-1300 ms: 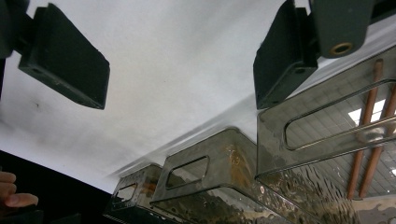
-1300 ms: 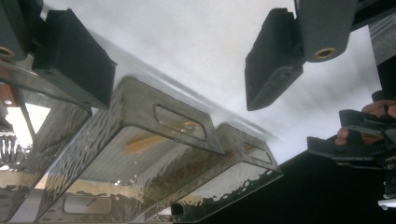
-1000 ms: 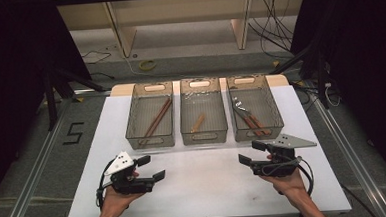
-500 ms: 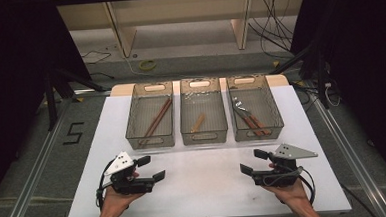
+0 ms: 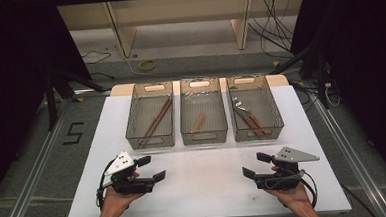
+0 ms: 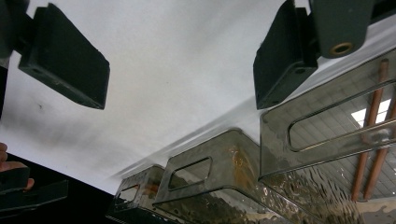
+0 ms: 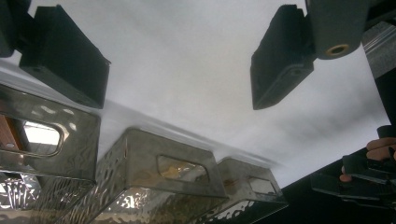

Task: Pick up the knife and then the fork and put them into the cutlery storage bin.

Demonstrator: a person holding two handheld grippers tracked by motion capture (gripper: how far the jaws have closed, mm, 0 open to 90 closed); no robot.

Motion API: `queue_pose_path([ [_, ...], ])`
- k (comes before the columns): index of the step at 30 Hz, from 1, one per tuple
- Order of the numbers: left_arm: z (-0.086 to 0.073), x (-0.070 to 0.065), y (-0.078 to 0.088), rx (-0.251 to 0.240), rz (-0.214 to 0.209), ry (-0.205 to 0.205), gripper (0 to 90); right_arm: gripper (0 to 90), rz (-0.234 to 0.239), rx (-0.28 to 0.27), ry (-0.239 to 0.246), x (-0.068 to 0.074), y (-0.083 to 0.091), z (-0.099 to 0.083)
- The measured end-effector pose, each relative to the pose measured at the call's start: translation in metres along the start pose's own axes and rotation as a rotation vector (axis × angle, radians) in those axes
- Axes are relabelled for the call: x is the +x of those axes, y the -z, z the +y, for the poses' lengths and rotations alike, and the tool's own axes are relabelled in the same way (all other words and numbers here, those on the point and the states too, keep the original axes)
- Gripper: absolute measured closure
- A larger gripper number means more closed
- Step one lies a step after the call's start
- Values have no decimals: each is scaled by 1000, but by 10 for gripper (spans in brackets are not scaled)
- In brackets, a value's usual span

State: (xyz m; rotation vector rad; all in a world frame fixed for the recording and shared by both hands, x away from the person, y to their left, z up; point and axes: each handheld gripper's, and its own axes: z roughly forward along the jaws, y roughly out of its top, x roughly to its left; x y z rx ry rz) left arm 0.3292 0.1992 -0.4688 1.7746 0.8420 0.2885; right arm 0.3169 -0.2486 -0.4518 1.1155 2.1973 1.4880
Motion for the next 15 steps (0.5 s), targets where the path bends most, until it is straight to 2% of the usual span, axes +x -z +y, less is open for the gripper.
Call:
queue_pose_path([
  [15,0,0,-1,3,0,-1,181,195,-5,2,2,-1,1,1],
])
